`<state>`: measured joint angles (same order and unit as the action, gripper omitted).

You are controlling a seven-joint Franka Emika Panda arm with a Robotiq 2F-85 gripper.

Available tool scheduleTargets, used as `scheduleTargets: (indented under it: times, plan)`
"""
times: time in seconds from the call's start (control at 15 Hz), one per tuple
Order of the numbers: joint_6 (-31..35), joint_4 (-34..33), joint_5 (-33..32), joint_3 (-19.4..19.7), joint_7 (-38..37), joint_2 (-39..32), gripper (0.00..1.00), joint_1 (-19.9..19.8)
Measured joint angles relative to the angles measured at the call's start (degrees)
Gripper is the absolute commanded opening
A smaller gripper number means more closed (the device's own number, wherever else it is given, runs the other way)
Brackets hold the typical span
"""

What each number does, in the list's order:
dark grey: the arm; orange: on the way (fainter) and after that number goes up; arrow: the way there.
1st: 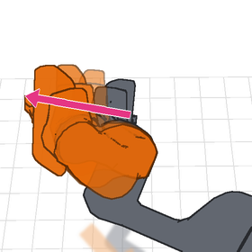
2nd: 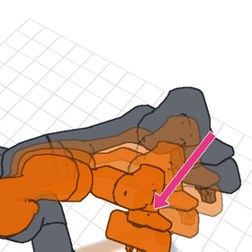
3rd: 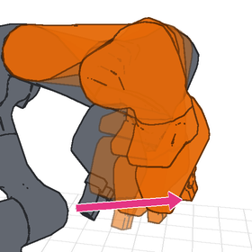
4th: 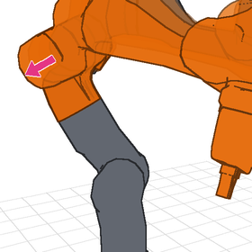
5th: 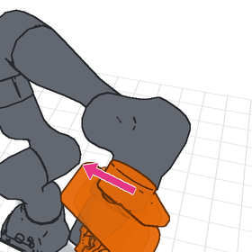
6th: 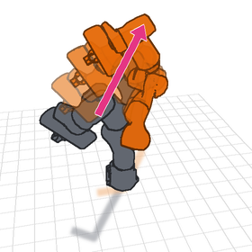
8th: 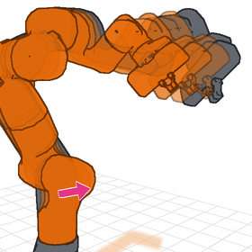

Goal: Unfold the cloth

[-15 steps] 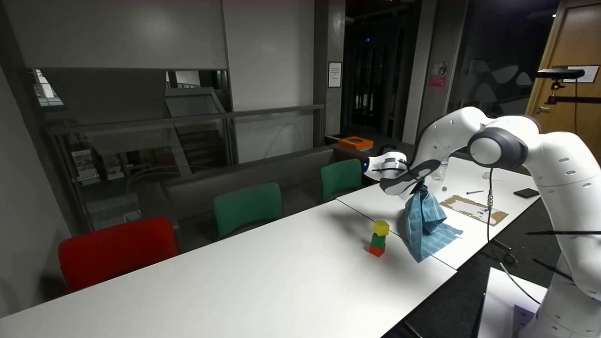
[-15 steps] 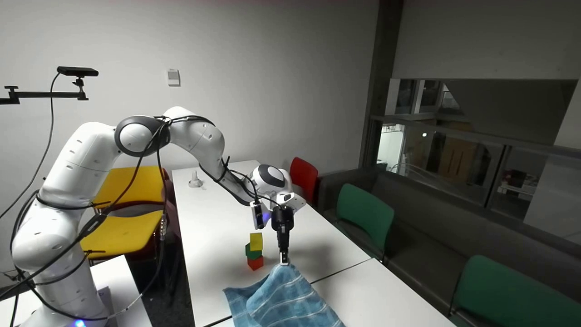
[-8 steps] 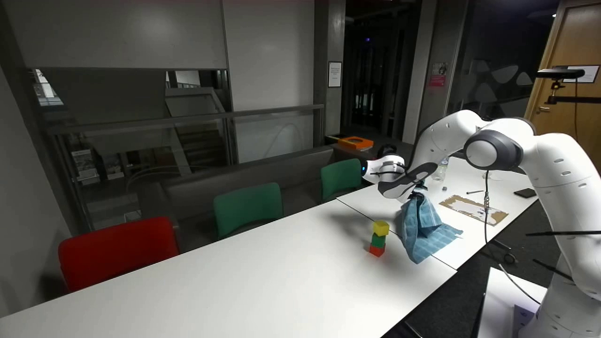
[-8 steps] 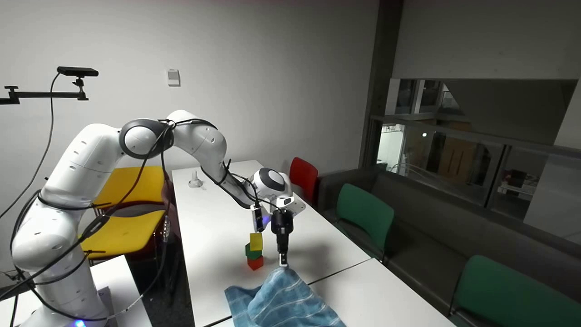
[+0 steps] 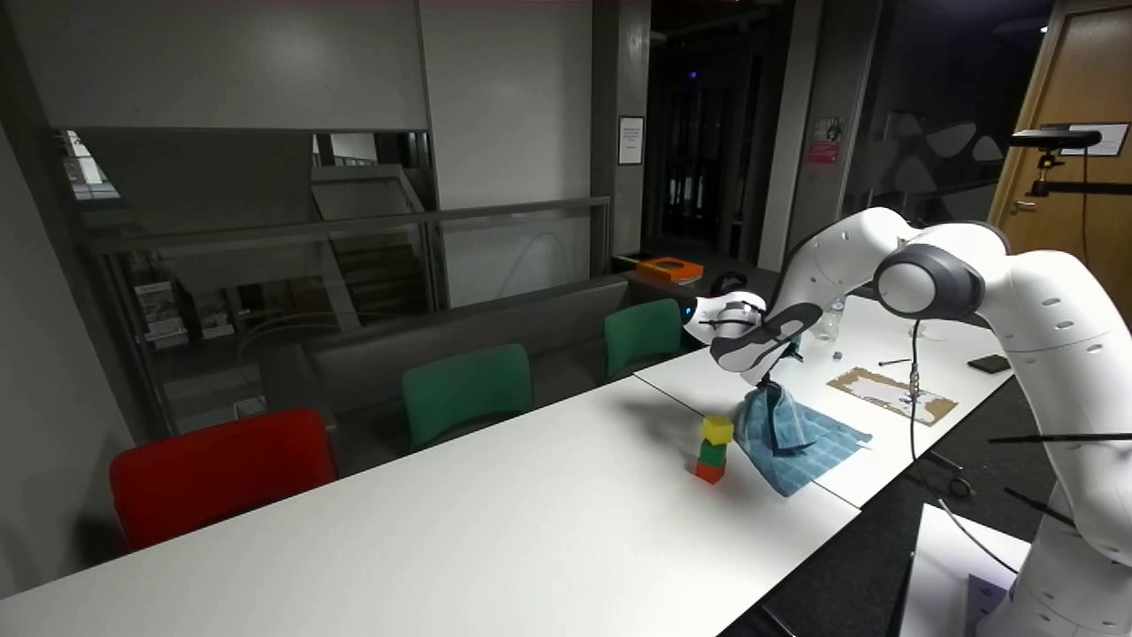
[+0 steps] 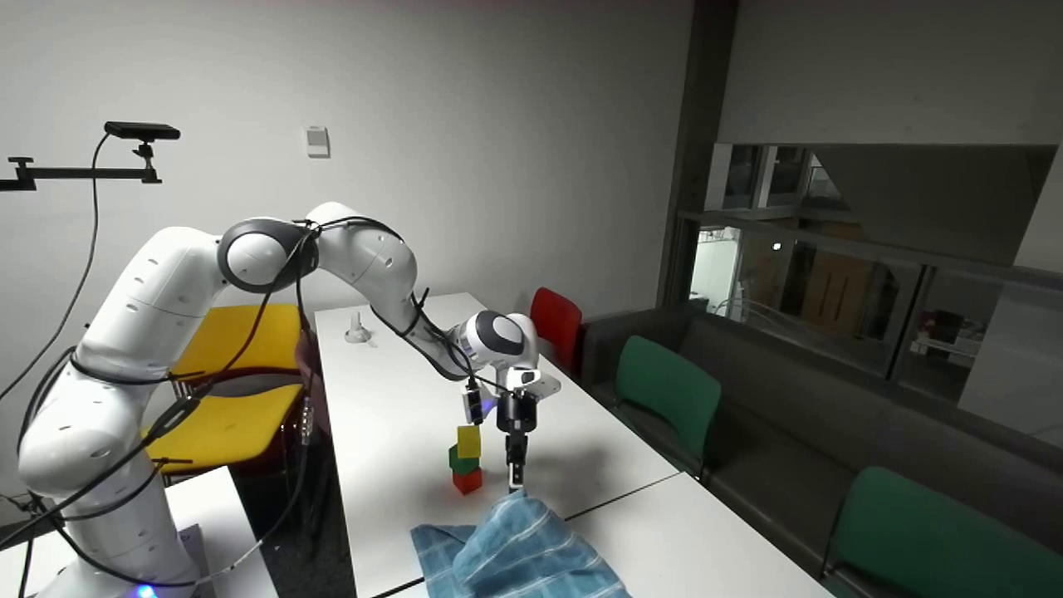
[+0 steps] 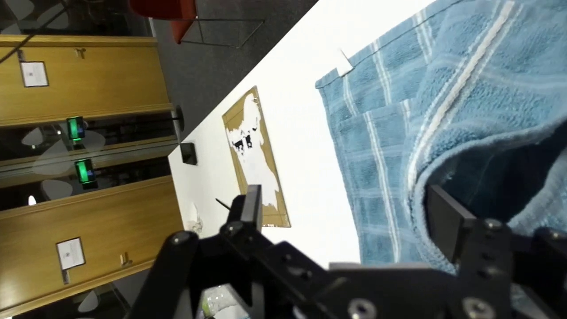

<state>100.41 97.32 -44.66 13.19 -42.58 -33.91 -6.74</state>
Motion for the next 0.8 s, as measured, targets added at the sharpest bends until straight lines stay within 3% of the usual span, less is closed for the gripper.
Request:
scheduleTargets:
  times: [0.8]
  plan:
    - [21.1, 3.9, 24.6, 0.1, 21.2, 1.4, 1.00, -6.5]
